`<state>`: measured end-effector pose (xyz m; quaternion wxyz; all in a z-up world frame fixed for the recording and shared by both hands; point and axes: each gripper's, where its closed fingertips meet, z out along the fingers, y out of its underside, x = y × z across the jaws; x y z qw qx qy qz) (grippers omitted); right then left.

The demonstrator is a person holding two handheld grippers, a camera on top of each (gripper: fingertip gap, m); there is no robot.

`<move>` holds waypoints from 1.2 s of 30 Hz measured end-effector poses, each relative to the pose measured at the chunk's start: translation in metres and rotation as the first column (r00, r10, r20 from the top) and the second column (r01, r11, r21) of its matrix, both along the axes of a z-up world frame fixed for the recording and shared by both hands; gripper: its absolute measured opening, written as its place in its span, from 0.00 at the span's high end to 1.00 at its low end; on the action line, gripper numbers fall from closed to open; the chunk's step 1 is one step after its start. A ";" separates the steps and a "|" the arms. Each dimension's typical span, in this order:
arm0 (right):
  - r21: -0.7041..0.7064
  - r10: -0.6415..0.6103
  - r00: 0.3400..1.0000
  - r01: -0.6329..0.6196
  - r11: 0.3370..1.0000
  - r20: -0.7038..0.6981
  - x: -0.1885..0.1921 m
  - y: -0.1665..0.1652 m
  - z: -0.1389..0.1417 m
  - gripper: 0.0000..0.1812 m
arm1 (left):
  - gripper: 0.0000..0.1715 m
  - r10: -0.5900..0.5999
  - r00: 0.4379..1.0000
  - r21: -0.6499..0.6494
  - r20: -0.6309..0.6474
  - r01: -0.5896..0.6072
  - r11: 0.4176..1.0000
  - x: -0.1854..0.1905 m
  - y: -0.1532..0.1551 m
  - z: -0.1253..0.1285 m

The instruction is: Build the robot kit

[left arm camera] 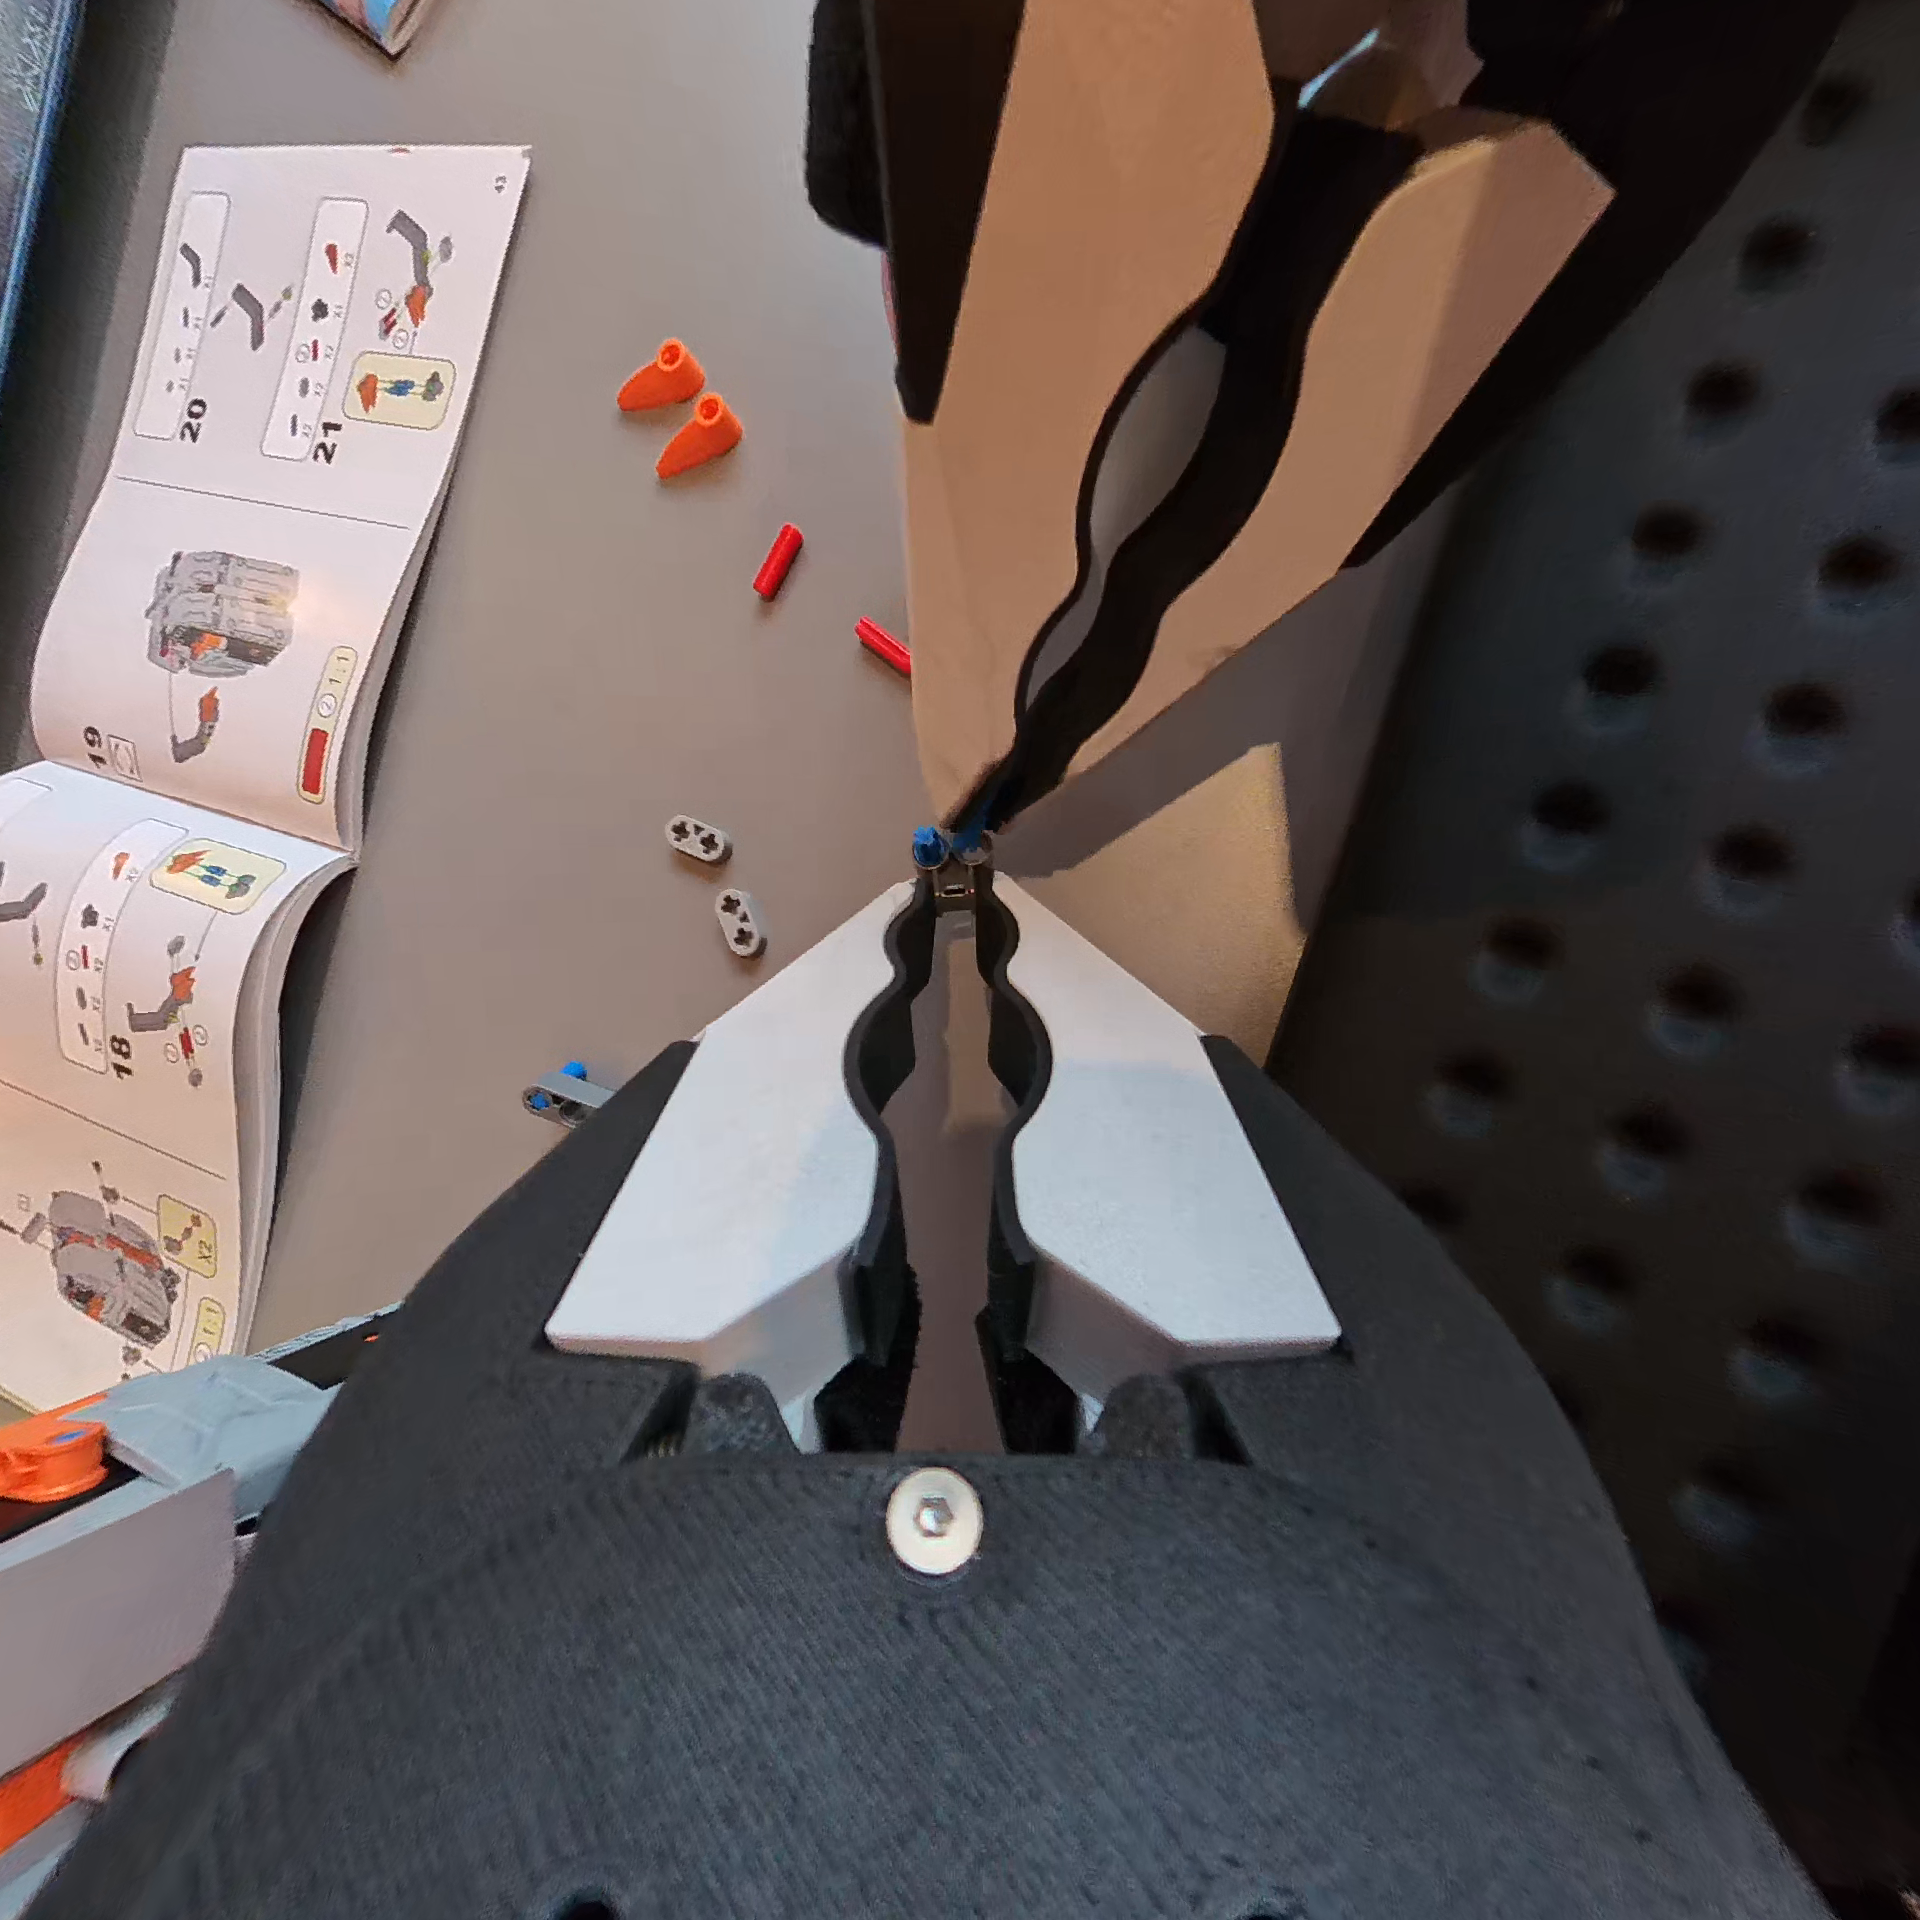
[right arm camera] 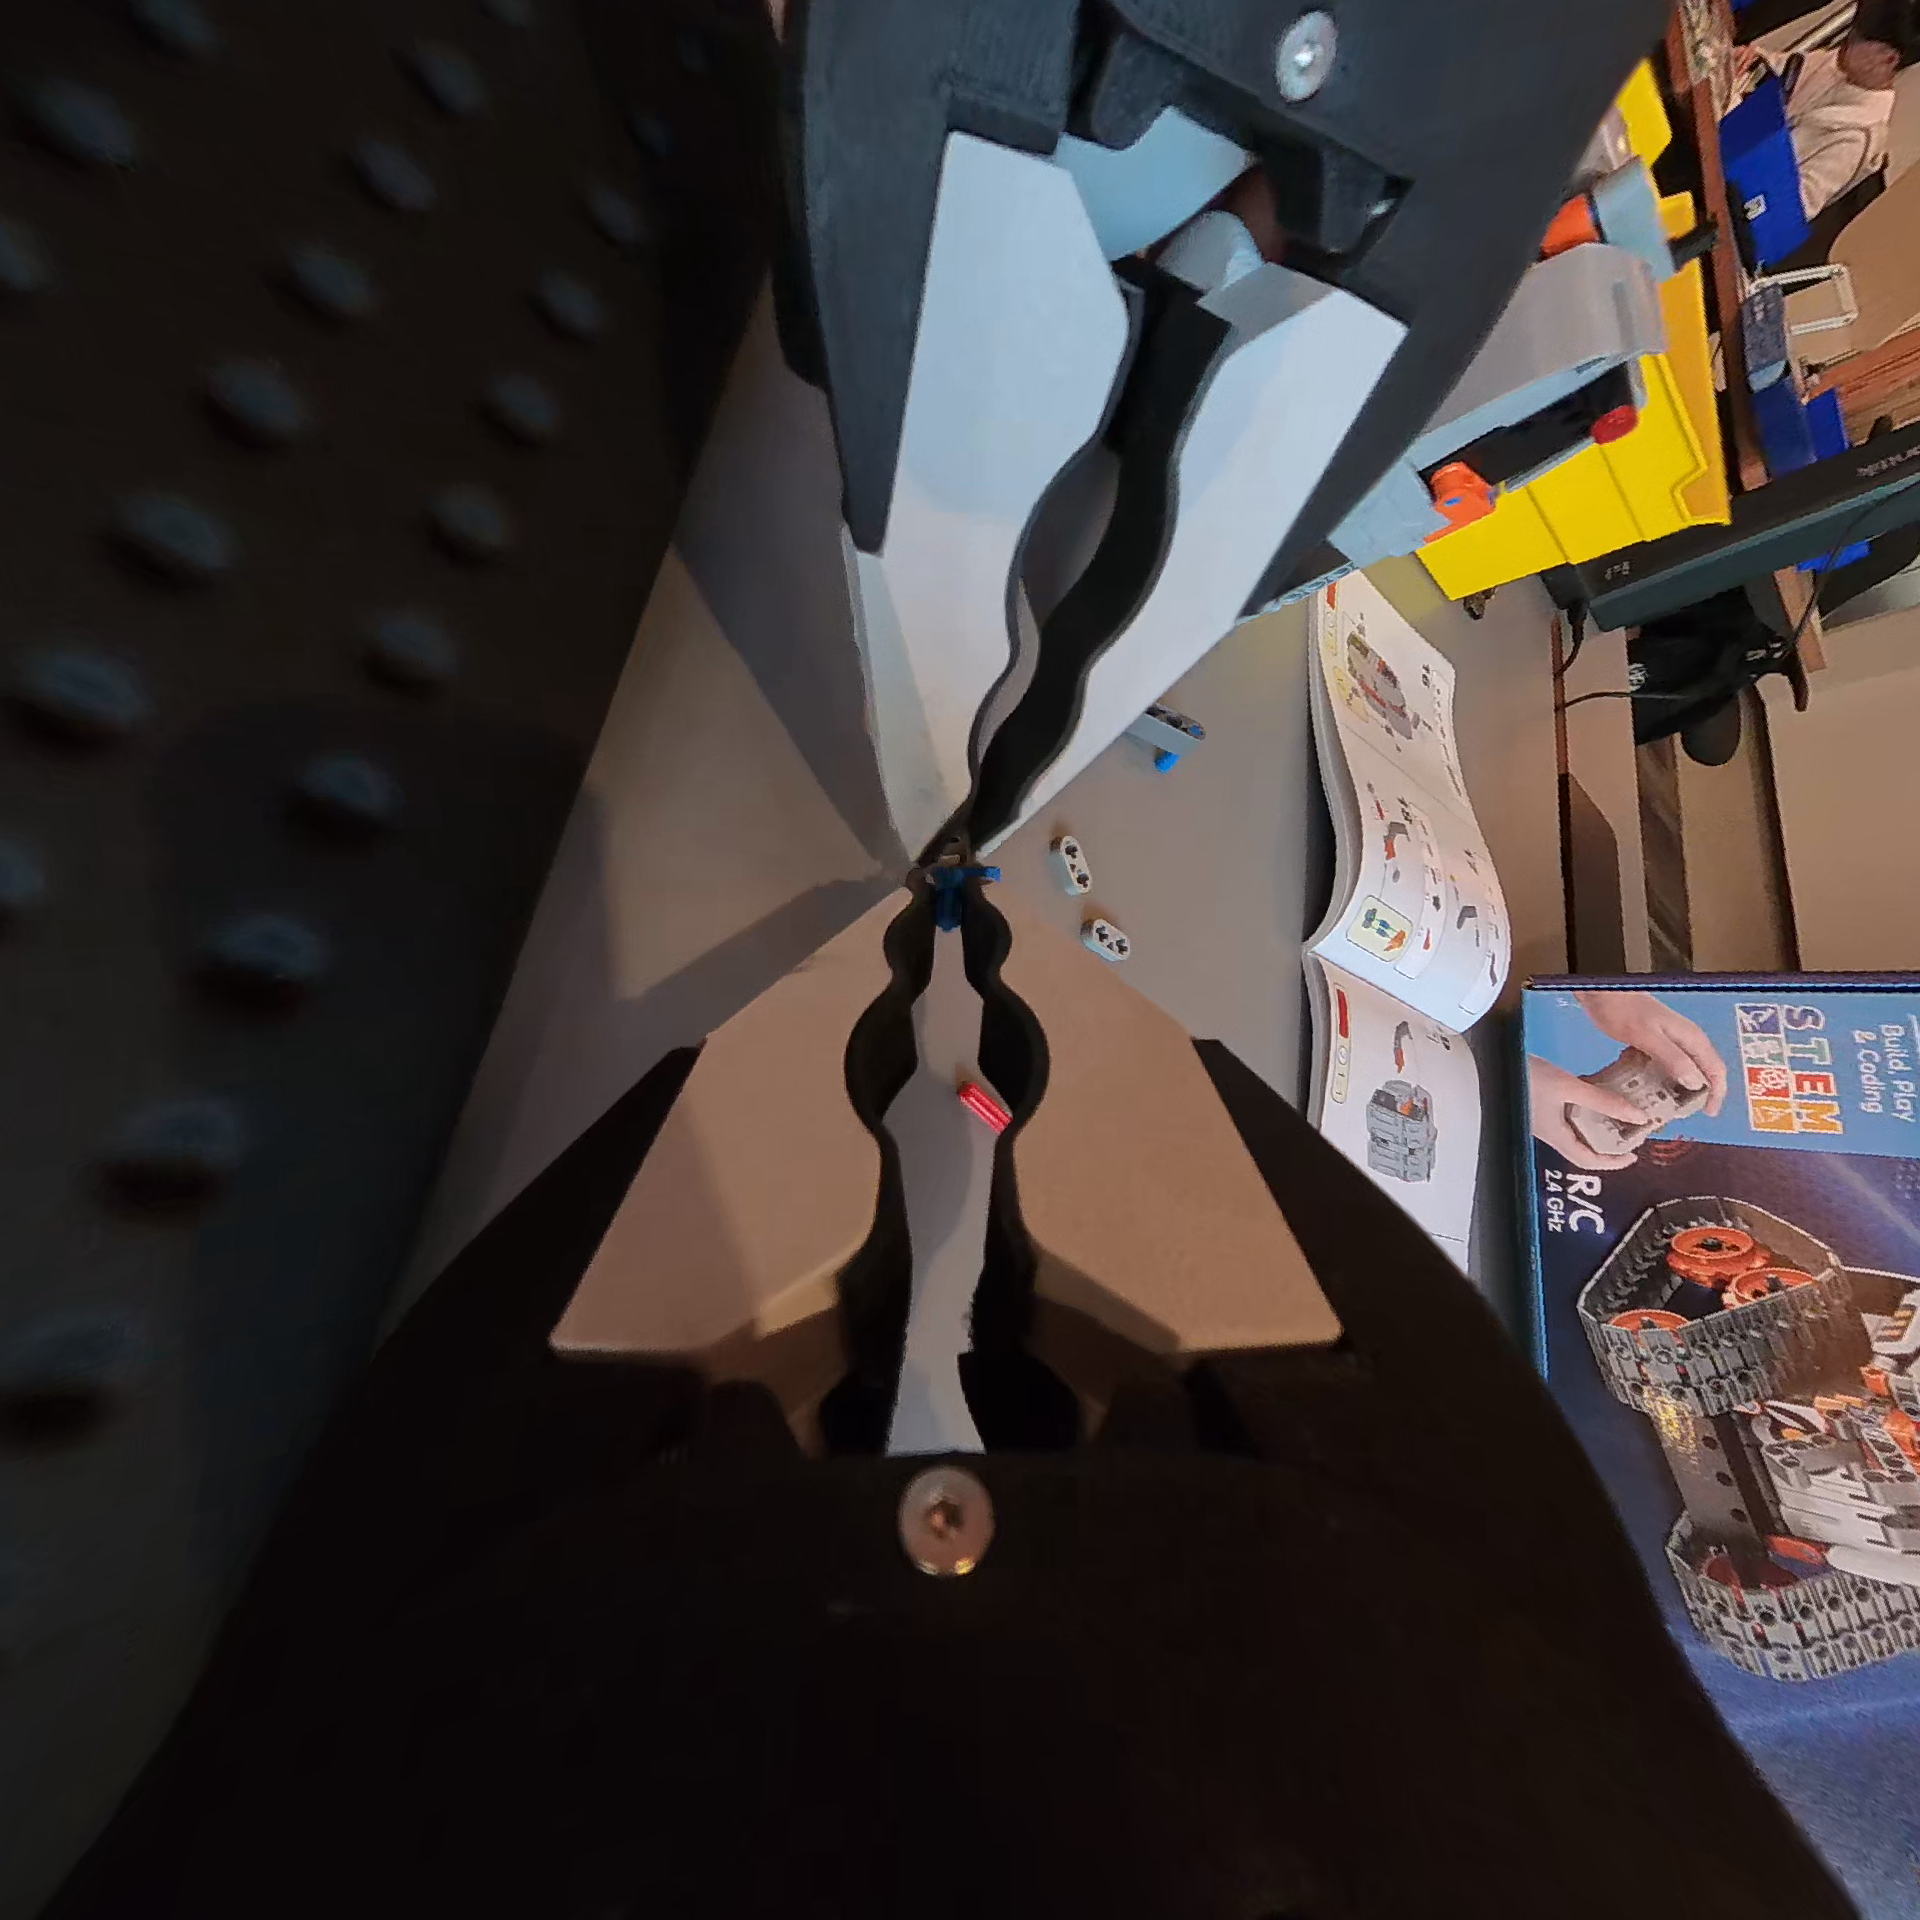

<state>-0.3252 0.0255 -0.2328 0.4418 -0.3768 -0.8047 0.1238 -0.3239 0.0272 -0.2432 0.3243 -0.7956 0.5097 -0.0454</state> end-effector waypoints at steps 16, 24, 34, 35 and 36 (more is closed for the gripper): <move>0.253 -0.019 0.996 -0.005 0.967 0.092 -0.001 0.006 -0.014 0.97 | 0.96 0.060 0.998 0.037 -0.009 -0.060 0.998 -0.001 0.005 -0.008; 0.335 -0.045 0.988 -0.007 0.942 0.147 0.002 0.008 -0.015 0.97 | 0.97 0.070 0.997 0.065 -0.017 -0.069 0.995 0.001 0.008 -0.009; 0.337 -0.065 0.970 -0.018 0.941 0.235 0.006 0.007 -0.015 0.97 | 0.97 0.035 0.996 0.119 -0.081 -0.025 0.993 0.005 0.008 -0.008; 0.335 -0.063 0.967 -0.024 0.942 0.245 0.007 0.008 -0.015 0.97 | 0.97 0.031 0.996 0.120 -0.088 -0.020 0.993 0.005 0.008 -0.008; 0.334 -0.061 0.965 -0.029 0.942 0.255 0.007 0.008 -0.016 0.98 | 0.97 0.028 0.995 0.118 -0.092 -0.017 0.993 0.005 0.008 -0.008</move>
